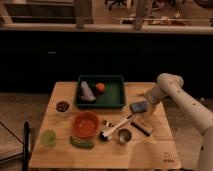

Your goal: Wipe red bowl with sponge

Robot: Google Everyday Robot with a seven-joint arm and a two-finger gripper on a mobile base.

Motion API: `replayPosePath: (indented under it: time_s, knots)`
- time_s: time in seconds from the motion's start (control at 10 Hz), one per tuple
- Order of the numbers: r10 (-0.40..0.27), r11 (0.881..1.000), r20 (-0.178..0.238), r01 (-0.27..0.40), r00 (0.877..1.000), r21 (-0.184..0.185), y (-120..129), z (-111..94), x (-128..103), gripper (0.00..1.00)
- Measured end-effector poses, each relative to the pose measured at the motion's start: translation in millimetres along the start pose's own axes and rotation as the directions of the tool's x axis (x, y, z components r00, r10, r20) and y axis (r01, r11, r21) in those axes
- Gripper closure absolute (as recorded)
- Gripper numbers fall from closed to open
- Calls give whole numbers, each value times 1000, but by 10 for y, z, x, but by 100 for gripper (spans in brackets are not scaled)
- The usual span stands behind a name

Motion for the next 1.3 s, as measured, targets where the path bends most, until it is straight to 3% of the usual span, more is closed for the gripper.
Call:
replayPosePath:
  time_s: [0.6,1.3]
  knots:
    - [102,994,59,-104,993,35,-28,57,64,20]
    - [79,997,108,-77,991,-24,-125,238,14,20]
